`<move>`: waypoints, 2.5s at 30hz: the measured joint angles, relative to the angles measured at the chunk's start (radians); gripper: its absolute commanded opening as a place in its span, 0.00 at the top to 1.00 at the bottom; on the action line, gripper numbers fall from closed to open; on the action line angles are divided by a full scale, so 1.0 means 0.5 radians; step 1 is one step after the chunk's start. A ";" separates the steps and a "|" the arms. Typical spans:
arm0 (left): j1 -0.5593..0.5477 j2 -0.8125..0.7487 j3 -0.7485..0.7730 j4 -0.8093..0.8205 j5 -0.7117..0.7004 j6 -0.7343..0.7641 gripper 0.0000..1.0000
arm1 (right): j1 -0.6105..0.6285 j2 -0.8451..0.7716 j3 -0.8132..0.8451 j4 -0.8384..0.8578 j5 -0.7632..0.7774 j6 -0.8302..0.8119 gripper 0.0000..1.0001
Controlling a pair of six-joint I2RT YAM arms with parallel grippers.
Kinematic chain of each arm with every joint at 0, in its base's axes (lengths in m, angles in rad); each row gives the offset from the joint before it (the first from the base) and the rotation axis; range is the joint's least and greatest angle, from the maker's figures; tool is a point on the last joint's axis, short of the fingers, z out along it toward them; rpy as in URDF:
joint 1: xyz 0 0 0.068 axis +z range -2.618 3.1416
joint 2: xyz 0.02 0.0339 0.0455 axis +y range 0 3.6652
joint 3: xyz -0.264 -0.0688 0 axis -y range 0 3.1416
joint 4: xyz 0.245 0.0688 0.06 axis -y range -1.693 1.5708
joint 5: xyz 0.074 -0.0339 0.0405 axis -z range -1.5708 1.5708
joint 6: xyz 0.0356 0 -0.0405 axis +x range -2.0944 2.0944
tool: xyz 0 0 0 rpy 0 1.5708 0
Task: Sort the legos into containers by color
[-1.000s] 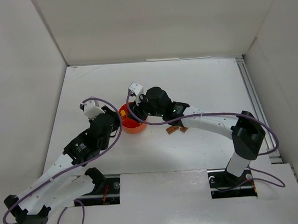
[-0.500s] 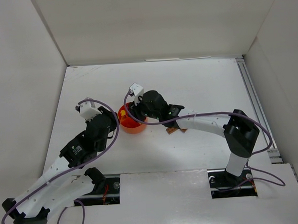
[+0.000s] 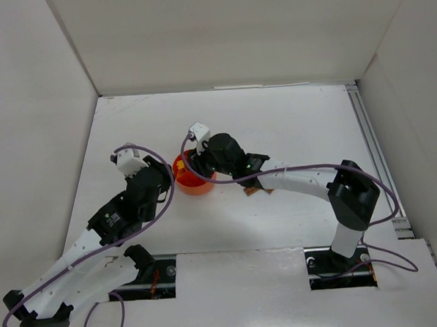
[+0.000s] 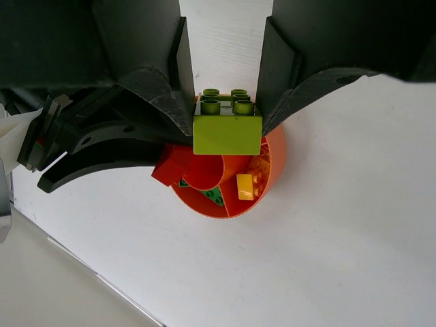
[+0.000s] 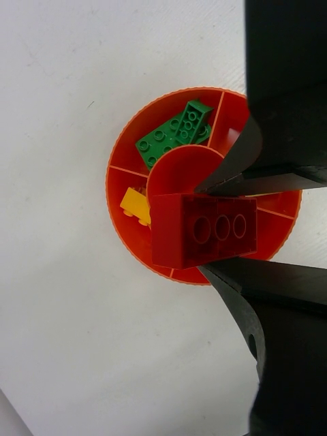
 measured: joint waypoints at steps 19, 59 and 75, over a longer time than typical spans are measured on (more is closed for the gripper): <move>0.001 -0.033 0.000 -0.034 -0.021 0.000 1.00 | 0.063 0.061 0.000 0.063 0.151 -0.002 0.79; 0.002 -0.055 0.000 -0.031 -0.014 0.017 1.00 | 0.113 -0.108 -0.060 0.041 0.239 -0.072 0.53; 0.002 0.353 0.000 0.293 0.323 0.335 1.00 | 0.113 -0.992 -0.491 -0.127 0.759 -0.142 0.00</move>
